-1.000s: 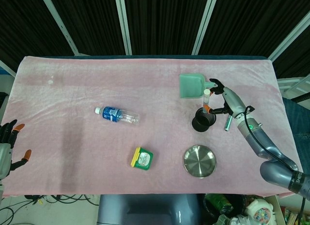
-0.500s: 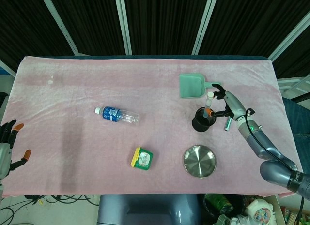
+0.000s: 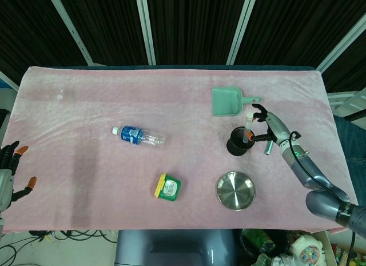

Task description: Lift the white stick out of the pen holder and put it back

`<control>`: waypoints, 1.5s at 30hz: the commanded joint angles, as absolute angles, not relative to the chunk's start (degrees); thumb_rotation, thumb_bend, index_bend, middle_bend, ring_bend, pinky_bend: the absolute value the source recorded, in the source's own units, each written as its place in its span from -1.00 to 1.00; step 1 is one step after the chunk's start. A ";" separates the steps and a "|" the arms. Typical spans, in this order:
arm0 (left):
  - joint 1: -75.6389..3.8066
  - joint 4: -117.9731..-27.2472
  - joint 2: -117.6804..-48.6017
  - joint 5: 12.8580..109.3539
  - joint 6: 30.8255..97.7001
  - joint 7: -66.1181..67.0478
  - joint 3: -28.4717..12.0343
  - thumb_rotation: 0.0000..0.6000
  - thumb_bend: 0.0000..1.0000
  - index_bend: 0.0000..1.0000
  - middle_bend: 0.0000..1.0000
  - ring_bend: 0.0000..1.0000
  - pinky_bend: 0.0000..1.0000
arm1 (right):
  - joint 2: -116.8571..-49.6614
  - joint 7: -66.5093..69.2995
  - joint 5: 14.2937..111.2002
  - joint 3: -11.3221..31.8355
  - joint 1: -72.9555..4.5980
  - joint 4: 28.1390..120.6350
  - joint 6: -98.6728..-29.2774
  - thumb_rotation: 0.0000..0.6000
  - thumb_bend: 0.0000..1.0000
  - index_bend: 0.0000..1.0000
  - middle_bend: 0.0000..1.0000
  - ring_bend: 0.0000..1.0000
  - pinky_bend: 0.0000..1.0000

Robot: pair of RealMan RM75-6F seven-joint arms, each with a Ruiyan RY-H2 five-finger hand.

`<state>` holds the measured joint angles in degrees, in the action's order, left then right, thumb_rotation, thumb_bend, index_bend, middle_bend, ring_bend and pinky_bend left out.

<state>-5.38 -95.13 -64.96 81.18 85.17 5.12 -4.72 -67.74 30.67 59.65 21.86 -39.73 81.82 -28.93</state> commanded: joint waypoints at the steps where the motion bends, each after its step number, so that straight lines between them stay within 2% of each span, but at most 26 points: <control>1: -5.37 -95.11 -64.95 81.15 85.16 5.11 -4.72 1.00 -0.35 -0.76 -0.96 -1.00 -1.00 | -68.59 30.96 60.03 21.41 -39.95 80.89 -28.66 1.00 -0.23 0.27 -0.89 -0.60 -0.59; 30: -5.43 -95.17 -64.96 81.14 85.02 5.23 -4.70 1.00 -0.35 -0.76 -0.96 -1.00 -1.00 | -74.56 32.61 62.99 18.22 -41.97 73.26 -24.52 1.00 -0.28 0.26 -0.89 -0.62 -0.59; 35: -5.45 -95.21 -64.90 81.04 84.94 5.21 -4.72 1.00 -0.35 -0.76 -0.96 -1.00 -1.00 | -75.31 32.31 63.01 17.82 -42.45 72.65 -23.93 1.00 -0.29 0.13 -0.90 -0.64 -0.59; 45: -5.48 -95.29 -64.87 80.94 84.74 5.42 -4.65 1.00 -0.35 -0.76 -0.96 -1.00 -1.00 | -75.77 31.54 62.75 17.45 -42.89 72.14 -23.80 1.00 -0.30 -0.01 -0.91 -0.67 -0.59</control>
<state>-5.48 -95.29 -64.87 80.94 84.75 5.43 -4.65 -75.77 31.54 62.75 17.45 -42.88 72.14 -23.80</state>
